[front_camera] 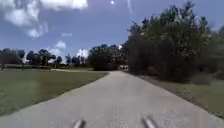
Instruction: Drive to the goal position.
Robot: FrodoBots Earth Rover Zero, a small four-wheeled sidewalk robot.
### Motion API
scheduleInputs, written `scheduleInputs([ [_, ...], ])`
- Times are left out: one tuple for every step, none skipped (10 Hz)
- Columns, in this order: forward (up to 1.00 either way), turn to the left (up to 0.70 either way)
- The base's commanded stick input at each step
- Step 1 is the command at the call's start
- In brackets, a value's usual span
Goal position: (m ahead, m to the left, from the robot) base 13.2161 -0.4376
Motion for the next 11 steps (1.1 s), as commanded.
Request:
scheduleInputs([
  [0.50,0.00],
  [0.50,0.00],
  [0.50,0.00],
  [0.50,0.00],
  [0.50,0.00],
  [0.50,0.00],
  [0.50,0.00],
  [0.50,0.00],
  [0.50,0.00],
  [0.50,0.00],
  [0.50,0.00],
])
